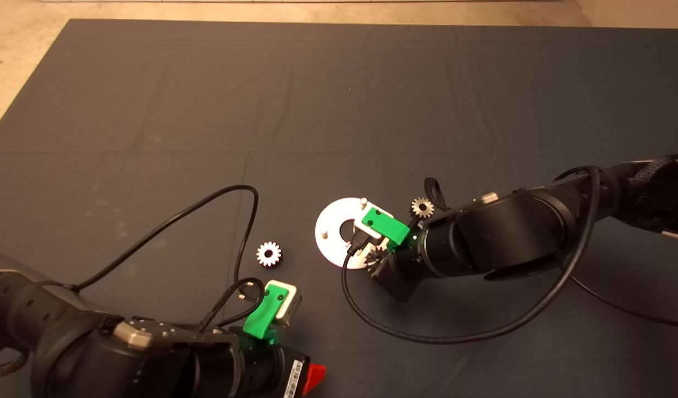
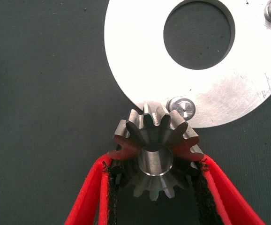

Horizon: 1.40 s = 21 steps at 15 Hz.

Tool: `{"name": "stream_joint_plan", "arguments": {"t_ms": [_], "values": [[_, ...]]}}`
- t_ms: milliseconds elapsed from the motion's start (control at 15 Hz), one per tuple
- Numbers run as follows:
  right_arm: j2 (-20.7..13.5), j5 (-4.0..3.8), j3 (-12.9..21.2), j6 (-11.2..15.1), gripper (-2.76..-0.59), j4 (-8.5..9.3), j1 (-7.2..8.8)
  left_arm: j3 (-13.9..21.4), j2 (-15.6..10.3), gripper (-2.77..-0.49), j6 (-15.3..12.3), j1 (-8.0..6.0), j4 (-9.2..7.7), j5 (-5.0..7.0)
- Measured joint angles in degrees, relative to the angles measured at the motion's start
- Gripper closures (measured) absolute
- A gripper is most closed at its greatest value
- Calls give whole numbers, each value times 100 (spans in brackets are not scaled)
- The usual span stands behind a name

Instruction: Install three planetary gears onto the carrier pins

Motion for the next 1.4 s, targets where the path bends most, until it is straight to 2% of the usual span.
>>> {"name": "stream_joint_plan", "arguments": {"t_ms": [200,533,1400], "values": [[0,6,-107,-124,-89,-2,1,0,0,-207,-2,0,0,0],[0,-3,-291,-189,-89,-4,1,0,0,-207,0,0,0,0],[0,16,-386,-249,-88,-4,5,0,2,-207,1,0,18,0]]}}
